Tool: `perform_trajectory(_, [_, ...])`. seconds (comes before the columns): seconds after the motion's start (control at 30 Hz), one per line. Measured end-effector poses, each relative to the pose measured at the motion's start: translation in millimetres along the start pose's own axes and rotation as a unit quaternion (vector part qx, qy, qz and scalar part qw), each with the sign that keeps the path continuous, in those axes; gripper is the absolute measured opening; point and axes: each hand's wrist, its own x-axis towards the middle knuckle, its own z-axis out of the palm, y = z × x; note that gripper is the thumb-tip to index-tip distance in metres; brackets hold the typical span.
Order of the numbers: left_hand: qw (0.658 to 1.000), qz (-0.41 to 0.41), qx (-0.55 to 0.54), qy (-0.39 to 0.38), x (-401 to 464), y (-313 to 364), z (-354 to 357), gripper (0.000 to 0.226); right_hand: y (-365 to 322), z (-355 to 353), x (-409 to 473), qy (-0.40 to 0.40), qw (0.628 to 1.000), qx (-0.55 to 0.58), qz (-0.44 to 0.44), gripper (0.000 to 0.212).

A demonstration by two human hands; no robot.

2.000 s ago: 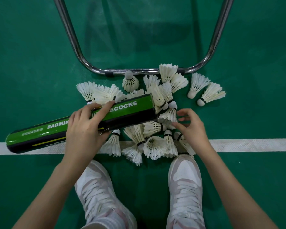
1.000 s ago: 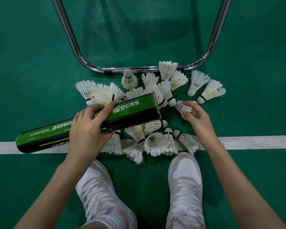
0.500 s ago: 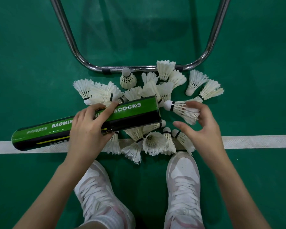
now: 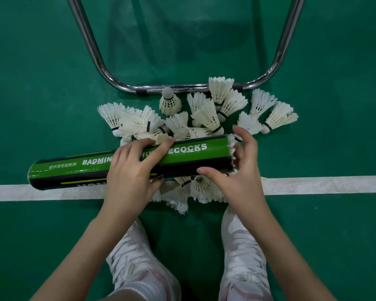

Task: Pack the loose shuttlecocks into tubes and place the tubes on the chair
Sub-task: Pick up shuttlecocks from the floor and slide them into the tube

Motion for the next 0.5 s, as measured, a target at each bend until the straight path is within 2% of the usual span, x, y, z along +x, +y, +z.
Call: perform_trajectory(0.5, [1.000, -0.005, -0.008, -0.003, -0.5, 0.6, -1.5, 0.089, -7.9, 6.2, -4.3, 0.023, 0.998, 0.050, 0.026, 0.095])
